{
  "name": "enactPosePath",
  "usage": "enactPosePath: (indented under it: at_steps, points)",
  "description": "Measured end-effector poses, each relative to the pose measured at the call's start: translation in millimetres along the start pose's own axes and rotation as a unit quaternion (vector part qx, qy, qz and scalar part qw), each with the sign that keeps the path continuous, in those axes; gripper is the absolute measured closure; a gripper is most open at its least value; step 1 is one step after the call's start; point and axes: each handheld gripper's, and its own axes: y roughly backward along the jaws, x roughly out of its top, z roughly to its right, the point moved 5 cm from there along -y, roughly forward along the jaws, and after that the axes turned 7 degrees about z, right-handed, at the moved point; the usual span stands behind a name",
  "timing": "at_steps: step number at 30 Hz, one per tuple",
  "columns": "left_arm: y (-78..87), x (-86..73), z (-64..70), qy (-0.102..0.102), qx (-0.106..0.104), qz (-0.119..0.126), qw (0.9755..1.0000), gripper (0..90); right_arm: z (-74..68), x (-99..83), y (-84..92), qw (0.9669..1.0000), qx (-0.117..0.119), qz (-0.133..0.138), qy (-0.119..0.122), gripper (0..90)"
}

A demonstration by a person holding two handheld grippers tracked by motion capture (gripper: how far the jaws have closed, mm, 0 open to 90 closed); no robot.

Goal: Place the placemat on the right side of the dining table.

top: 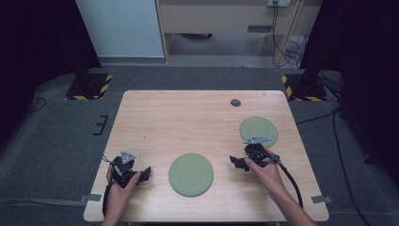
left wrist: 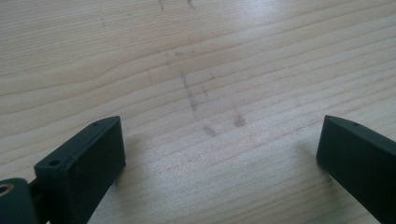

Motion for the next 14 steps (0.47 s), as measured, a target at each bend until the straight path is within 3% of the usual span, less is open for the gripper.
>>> enactPosePath:
  at_steps: [7, 10, 12, 14]
  points:
    - [0.0, 0.0, 0.1, -0.001, -0.001, 0.0, 1.0, 0.5, -10.2, -7.2, -14.4, 0.9997, -0.007, -0.008, 0.021, 11.9]
    - [0.1, 0.0, 0.1, -0.001, -0.001, 0.0, 1.0, 0.5, -11.9, -10.1, -18.3, 0.9985, -0.014, 0.01, 0.053, 7.3]
    - [0.0, 0.0, 0.3, -0.002, -0.002, 0.0, 1.0, 0.5, -12.1, -11.5, -17.8, 0.9986, -0.009, 0.004, 0.052, 3.6]
    - [-0.1, 0.1, 0.4, -0.002, -0.003, 0.0, 1.0, 0.4, -12.0, -12.3, -18.3, 0.999, -0.025, -0.002, 0.037, 0.4]
